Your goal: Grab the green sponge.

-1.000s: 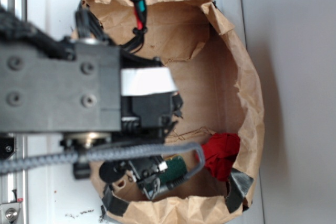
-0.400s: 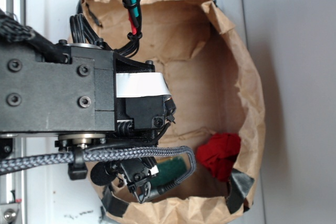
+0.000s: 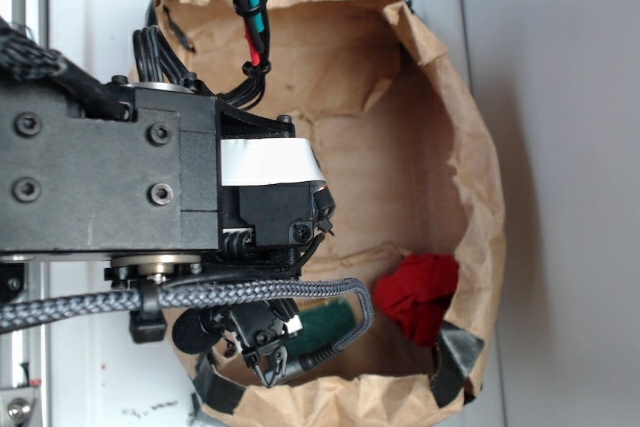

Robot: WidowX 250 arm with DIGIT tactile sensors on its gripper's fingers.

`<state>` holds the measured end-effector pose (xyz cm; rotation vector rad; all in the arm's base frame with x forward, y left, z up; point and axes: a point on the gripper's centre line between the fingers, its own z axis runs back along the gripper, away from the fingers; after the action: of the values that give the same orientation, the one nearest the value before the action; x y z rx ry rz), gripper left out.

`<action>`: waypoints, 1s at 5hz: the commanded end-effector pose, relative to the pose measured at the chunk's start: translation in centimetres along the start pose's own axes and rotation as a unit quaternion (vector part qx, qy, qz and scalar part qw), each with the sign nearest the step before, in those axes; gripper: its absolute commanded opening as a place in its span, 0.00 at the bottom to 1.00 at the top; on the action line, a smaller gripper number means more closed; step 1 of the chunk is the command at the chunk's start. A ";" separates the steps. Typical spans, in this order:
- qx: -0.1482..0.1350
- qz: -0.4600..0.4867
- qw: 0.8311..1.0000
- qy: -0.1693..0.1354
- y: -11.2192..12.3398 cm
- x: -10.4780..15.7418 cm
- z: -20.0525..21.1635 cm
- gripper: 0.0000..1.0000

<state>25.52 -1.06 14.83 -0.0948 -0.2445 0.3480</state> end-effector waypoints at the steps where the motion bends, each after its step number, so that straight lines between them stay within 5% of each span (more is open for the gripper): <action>1: -0.004 0.018 0.999 -0.026 0.4 1.5 0.1 1.00; 4: 0.001 0.023 0.999 -0.034 0.3 2.8 -4.0 1.00; 5: -0.019 0.019 1.000 -0.006 -0.3 2.8 -5.2 1.00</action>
<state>28.37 -1.67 8.71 -0.1247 -0.1985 0.3552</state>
